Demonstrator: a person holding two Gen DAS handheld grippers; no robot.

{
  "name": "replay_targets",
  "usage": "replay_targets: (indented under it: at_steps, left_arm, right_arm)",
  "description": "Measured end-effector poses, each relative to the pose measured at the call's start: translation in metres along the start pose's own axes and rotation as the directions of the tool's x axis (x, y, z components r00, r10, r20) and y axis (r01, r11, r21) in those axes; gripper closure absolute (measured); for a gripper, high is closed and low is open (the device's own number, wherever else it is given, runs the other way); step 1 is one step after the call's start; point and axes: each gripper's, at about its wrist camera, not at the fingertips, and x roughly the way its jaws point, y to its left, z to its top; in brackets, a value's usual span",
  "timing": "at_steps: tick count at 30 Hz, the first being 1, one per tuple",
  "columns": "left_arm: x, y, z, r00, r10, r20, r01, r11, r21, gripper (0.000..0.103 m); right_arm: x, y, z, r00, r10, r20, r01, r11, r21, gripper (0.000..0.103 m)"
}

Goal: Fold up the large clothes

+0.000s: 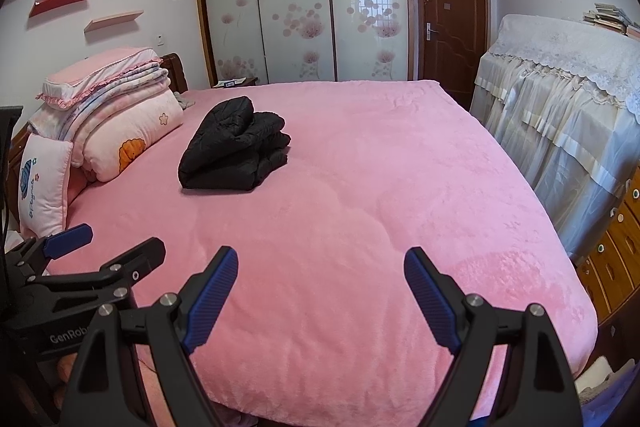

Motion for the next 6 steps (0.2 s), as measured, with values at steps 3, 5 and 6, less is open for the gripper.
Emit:
replay_targets:
  at_steps: [3,5,6]
  left_arm:
    - [0.0001,0.0014,0.0004,1.0,-0.002,0.0,0.002,1.0,0.003,0.001]
    - [0.0001,0.0011,-0.0002,1.0,0.0,0.001,0.0,1.0,0.002,0.001]
    - [0.0,0.001,0.0001,1.0,0.0,0.0,0.0,1.0,0.001,0.001]
  right_arm:
    - [0.0001,-0.0002,-0.0002,1.0,0.002,-0.001,-0.002,1.0,0.002,0.017]
    - [-0.0005,0.001,-0.0004,1.0,0.002,-0.002,-0.002,1.0,0.003,0.017]
    - [-0.0005,0.0003,-0.0005,1.0,0.001,-0.001,-0.001,1.0,0.002,0.017]
